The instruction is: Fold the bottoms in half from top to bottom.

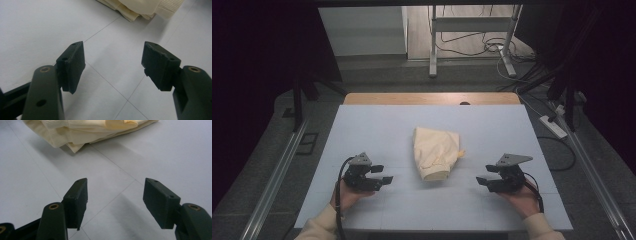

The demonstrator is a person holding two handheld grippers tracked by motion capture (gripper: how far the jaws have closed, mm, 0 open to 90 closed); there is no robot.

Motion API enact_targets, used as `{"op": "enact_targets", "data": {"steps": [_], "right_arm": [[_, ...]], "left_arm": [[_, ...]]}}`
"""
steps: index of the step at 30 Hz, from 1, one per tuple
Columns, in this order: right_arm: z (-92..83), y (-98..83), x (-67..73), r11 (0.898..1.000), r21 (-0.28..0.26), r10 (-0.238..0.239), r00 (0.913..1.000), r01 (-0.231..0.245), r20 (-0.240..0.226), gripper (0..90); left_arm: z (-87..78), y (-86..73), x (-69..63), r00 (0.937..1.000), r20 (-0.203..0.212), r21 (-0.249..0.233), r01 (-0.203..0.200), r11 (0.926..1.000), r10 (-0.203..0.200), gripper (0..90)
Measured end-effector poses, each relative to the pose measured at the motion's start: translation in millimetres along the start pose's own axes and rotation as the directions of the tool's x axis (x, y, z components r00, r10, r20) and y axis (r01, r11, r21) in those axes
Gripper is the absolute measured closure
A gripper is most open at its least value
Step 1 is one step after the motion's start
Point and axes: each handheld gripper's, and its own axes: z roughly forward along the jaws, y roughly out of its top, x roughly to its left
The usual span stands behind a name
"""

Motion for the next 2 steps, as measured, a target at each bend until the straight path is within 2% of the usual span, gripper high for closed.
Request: {"op": "enact_targets", "data": {"steps": [2], "right_arm": [[-0.3, -0.2, 0.1, 1.000, 0.000, -0.003, 1.0000, 0.003, 0.003, 36.0]], "left_arm": [[0.4, -0.2, 0.4, 1.0000, 0.002, 0.000, 0.001, 1.0000, -0.001, 34.0]]}}
